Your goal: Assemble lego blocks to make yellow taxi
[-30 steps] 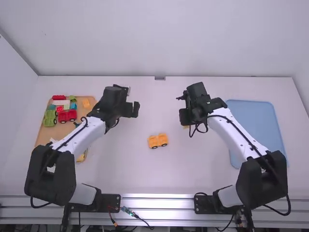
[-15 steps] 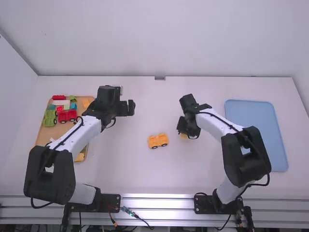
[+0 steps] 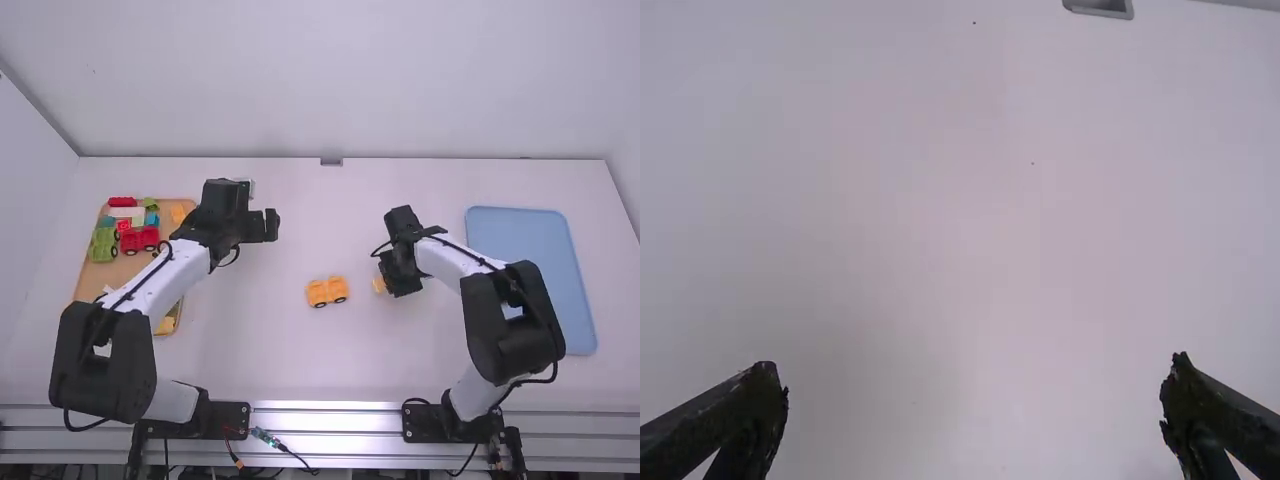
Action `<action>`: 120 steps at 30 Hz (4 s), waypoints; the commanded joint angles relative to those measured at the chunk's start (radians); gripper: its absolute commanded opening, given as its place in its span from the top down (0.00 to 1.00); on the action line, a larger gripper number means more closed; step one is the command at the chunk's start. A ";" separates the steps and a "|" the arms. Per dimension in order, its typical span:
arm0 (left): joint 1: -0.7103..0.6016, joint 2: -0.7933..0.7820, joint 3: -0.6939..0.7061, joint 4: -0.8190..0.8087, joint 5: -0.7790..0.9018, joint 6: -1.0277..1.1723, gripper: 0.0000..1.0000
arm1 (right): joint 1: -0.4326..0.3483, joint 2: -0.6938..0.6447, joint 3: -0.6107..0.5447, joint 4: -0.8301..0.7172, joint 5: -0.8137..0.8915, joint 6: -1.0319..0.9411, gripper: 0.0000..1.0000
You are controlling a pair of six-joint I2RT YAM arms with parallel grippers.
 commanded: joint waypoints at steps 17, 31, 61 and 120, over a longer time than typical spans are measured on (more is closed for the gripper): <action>-0.003 -0.013 0.000 -0.030 0.018 -0.003 0.01 | 0.023 0.008 -0.078 0.098 -0.017 0.239 1.00; -0.003 -0.013 0.000 -0.038 0.016 -0.063 0.01 | 0.021 0.045 -0.079 0.114 -0.021 0.263 1.00; -0.003 -0.013 0.000 -0.041 0.017 -0.063 0.01 | 0.021 0.045 -0.081 0.113 -0.021 0.265 0.64; -0.017 -0.013 -0.086 -0.105 0.915 1.038 0.01 | -0.064 0.042 0.362 -0.192 -0.178 -1.941 0.01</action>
